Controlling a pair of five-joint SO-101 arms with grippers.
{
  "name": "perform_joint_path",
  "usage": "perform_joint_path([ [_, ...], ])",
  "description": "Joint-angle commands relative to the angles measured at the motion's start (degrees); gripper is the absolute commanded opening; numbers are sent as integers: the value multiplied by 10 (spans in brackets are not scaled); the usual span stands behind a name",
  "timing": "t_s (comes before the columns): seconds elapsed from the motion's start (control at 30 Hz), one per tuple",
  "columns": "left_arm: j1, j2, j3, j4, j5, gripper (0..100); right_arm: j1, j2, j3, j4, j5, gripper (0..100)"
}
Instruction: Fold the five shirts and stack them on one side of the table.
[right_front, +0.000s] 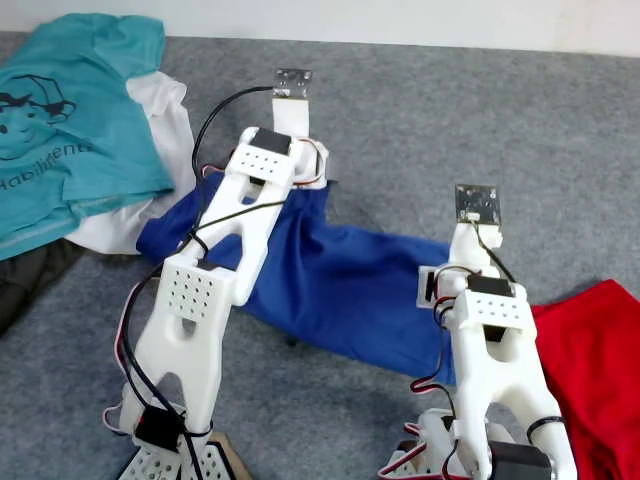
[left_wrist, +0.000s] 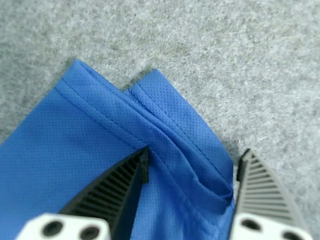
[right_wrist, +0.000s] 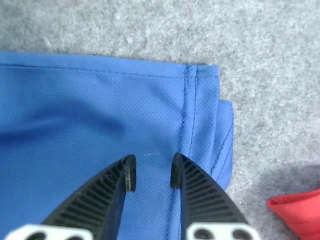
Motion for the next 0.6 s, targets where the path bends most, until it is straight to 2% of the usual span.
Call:
perform_joint_path([
  [0.0, -7, 8, -69, 38, -2, 166, -5, -13, -3, -7, 6, 131],
  [0.1, -7, 8, -103, 74, -2, 6, -5, -13, -3, -7, 6, 131],
  [0.2, -4, 8, -147, 128, -1, 29, -5, -13, -3, -7, 6, 131],
  [0.57, 17, 9, -322, 349, 0, 7, -5, -13, -3, -8, 6, 131],
])
